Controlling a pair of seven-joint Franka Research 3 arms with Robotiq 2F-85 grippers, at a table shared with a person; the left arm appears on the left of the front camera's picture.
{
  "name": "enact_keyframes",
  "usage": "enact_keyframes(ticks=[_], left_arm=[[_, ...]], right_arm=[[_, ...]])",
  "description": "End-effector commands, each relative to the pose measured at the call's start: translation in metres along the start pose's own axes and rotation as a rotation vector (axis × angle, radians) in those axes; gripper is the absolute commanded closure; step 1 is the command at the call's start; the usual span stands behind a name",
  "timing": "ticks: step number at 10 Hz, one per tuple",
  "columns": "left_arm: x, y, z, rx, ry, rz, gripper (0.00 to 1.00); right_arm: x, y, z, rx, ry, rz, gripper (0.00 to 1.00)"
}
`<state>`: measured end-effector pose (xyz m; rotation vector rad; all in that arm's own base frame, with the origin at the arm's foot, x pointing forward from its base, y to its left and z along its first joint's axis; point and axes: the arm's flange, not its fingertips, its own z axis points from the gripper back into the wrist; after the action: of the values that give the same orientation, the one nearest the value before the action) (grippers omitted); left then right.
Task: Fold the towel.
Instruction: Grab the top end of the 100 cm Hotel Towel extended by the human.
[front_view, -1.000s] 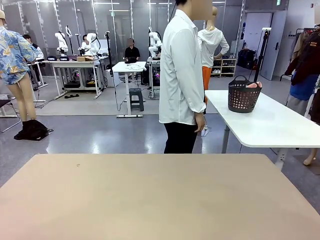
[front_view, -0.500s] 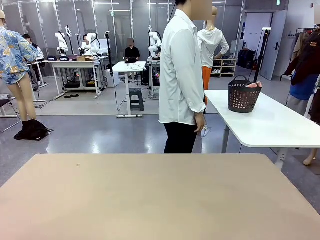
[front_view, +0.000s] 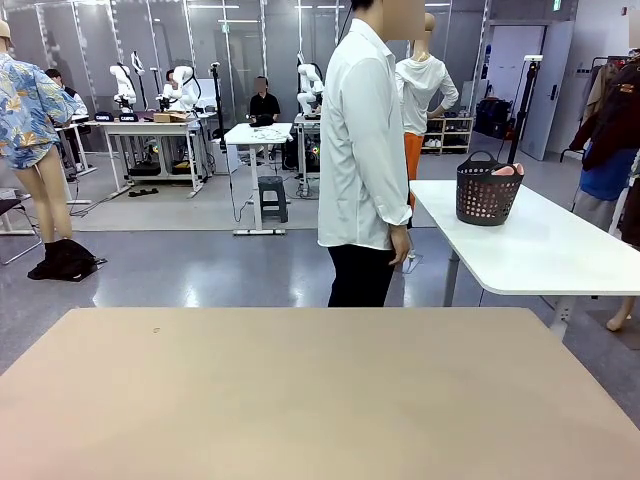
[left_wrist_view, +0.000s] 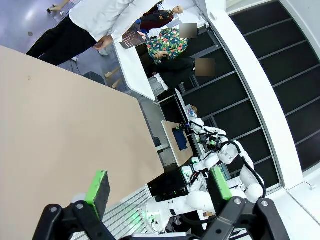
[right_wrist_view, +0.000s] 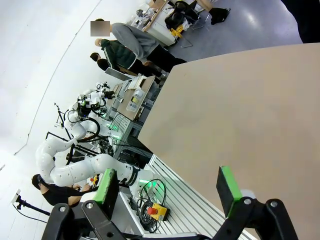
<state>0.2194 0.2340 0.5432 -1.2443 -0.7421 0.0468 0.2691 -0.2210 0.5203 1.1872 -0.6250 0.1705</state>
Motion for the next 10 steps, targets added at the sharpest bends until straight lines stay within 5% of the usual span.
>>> enact_keyframes(ticks=[1, 10], left_arm=[[0.0031, -0.0003, 0.0008, -0.020, -0.005, -0.024, 0.00], [0.0031, -0.0003, 0.0008, -0.020, -0.005, -0.024, 0.00]], right_arm=[[0.0020, 0.0003, 0.0011, 0.012, -0.012, 0.024, 0.00], [0.0020, 0.0003, 0.0011, 0.012, -0.012, 0.024, 0.00]])
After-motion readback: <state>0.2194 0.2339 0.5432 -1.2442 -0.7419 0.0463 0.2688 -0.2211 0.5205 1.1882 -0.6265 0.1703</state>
